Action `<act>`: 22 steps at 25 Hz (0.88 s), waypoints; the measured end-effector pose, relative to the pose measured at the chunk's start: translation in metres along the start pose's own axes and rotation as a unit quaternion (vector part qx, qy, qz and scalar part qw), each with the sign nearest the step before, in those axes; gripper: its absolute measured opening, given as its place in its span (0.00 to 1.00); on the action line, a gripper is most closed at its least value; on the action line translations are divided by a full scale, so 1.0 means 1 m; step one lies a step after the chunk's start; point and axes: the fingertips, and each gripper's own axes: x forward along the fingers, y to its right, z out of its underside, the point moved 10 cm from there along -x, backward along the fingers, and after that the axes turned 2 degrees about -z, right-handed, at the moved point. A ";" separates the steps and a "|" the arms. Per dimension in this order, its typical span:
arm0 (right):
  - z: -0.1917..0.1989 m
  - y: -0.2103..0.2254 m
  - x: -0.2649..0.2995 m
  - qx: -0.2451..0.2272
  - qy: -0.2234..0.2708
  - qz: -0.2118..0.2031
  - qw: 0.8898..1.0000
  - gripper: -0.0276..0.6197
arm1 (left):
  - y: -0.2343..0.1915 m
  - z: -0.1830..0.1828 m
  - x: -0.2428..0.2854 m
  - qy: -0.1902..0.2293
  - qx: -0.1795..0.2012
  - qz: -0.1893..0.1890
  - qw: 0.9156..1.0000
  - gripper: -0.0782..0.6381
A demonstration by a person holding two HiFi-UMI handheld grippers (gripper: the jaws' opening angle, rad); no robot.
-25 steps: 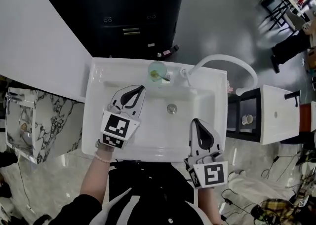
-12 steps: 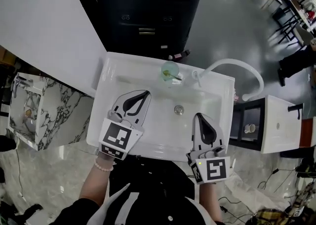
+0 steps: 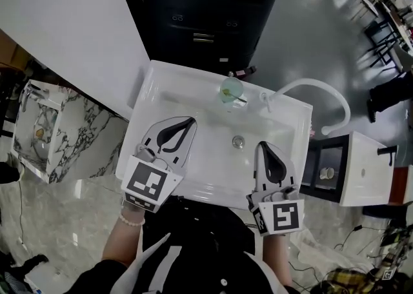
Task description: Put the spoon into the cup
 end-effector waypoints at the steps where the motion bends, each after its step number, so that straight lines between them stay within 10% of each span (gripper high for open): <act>1: -0.001 -0.001 0.001 -0.001 0.001 -0.002 1.000 0.04 | 0.000 0.000 -0.002 -0.001 -0.003 0.000 1.000 0.11; 22: -0.004 -0.008 0.001 -0.014 0.002 -0.016 1.000 0.04 | 0.004 -0.003 -0.014 0.005 -0.009 0.002 1.000 0.11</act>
